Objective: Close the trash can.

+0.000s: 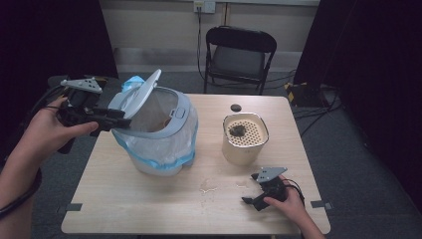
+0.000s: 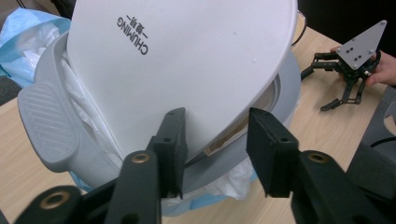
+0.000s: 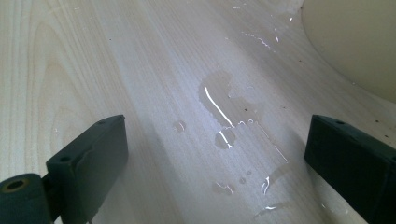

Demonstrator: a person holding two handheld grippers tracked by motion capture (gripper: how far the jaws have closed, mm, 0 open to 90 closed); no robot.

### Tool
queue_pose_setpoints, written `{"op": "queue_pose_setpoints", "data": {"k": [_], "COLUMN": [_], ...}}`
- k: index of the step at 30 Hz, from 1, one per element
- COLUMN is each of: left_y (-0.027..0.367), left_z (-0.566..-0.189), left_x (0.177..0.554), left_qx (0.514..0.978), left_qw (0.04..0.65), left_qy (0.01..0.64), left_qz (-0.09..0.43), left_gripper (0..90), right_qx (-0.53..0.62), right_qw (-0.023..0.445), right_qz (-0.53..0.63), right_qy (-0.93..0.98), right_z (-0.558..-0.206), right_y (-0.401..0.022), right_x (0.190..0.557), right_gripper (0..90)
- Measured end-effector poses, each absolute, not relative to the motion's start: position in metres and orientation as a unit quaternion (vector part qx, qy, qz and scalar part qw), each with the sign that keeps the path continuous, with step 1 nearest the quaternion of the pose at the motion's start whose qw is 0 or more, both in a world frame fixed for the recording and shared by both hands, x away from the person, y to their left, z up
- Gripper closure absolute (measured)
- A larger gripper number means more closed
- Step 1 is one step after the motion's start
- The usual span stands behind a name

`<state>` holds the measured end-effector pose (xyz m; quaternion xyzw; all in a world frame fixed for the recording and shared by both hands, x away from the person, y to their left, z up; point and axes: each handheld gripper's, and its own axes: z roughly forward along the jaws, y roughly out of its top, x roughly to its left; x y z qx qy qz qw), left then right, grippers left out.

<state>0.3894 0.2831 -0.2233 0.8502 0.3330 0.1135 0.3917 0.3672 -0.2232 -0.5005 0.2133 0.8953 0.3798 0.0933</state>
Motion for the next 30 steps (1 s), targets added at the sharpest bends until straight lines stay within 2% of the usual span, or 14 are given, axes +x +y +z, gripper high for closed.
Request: {"op": "queue_pose_setpoints", "data": {"k": [9,15,21,24,30], "left_y": [0.277,0.259,0.242,0.238,0.222], "left_z": [-0.218,-0.220,-0.221,-0.222,-0.231], "left_x": [0.390,0.391,0.397,0.400,0.410], "left_qx": [0.863,0.862,0.859,0.859,0.864], "left_qw": [0.368,0.394,0.396,0.388,0.349], "left_qy": [0.328,0.306,0.319,0.328,0.347], "left_qz": [0.112,0.090,0.065,0.067,0.106], "left_gripper": [63.7,63.4,70.6,75.0,73.9], "right_qx": [0.213,0.214,0.214,0.213,0.214], "right_qw": [0.093,0.092,0.092,0.093,0.092], "right_qz": [0.380,0.379,0.379,0.379,0.379], "right_qy": [0.896,0.896,0.896,0.896,0.896], "right_z": [-0.501,-0.501,-0.501,-0.501,-0.501], "right_y": [-0.223,-0.223,-0.223,-0.223,-0.223], "right_x": [0.367,0.367,0.367,0.367,0.367], "right_gripper": [5.1,5.1,5.1,5.1,5.1]}}
